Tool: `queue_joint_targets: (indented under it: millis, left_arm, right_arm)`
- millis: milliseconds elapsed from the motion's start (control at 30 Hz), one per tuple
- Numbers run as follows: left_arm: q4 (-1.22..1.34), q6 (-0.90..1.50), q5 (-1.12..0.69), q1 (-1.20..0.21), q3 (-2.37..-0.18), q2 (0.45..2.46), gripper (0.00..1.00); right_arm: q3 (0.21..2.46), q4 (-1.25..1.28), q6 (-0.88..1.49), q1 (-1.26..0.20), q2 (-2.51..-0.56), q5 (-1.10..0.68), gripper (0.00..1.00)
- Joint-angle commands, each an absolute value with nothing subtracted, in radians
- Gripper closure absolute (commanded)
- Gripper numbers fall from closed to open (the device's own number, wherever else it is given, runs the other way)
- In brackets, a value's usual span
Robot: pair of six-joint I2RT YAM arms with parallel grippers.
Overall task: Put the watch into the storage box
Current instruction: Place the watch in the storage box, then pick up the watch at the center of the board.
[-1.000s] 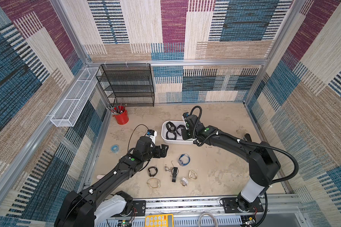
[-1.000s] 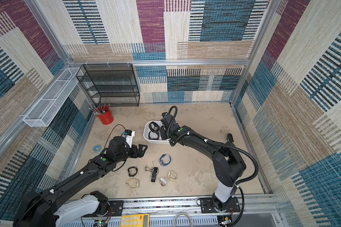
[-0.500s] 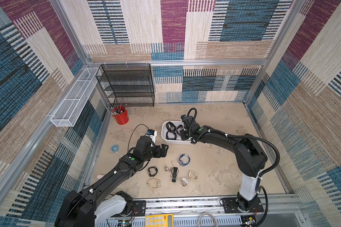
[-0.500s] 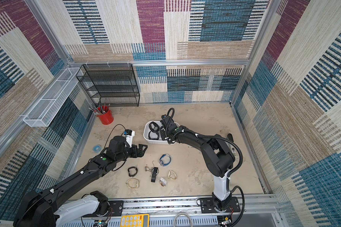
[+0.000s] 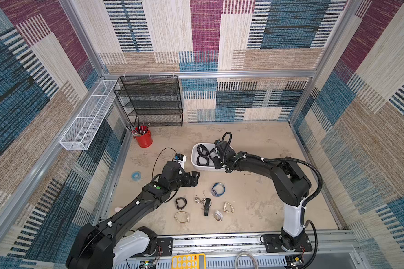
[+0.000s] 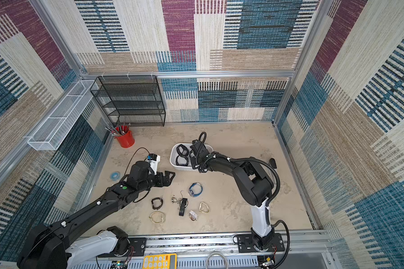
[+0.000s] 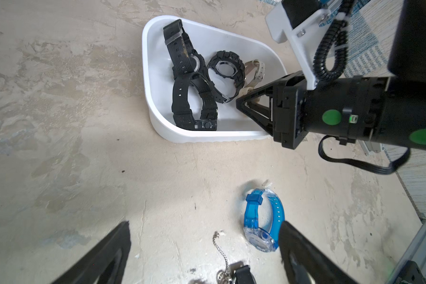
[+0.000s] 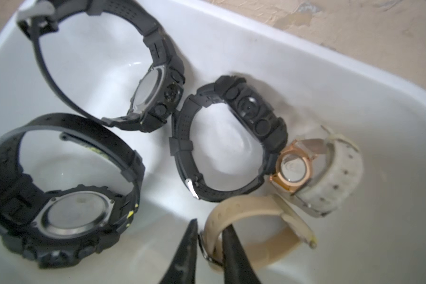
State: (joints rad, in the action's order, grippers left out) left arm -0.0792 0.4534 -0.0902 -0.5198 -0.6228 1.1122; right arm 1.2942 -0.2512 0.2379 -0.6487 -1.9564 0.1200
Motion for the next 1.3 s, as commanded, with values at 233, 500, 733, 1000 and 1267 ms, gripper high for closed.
queue_joint_targets:
  millis: [233, 500, 733, 1000, 1267]
  left_arm:
    - [-0.052, 0.472, -0.112, -0.52, -0.644, 1.137, 0.05]
    - [-0.04, 0.475, -0.113, -0.52, -0.653, 1.163, 0.05]
    - [-0.044, 0.478, -0.103, -0.52, -0.653, 1.168, 0.05]
    - [-0.123, 0.493, -0.098, -0.52, -0.652, 1.138, 0.06]
    - [-0.343, 0.523, -0.033, -0.52, -0.655, 1.027, 0.08]
  right_arm:
    - [1.262, -0.208, 0.272, -0.65, -1.81, 0.102, 0.27]
    - [1.112, -0.142, 0.268, -0.65, -1.628, 0.076, 0.04]
    - [0.916, -0.008, 0.251, -0.649, -1.447, 0.033, 0.01]
    - [0.911, -0.018, 0.251, -0.65, -1.434, 0.031, 0.0]
    - [0.913, -0.01, 0.254, -0.65, -1.43, 0.03, 0.0]
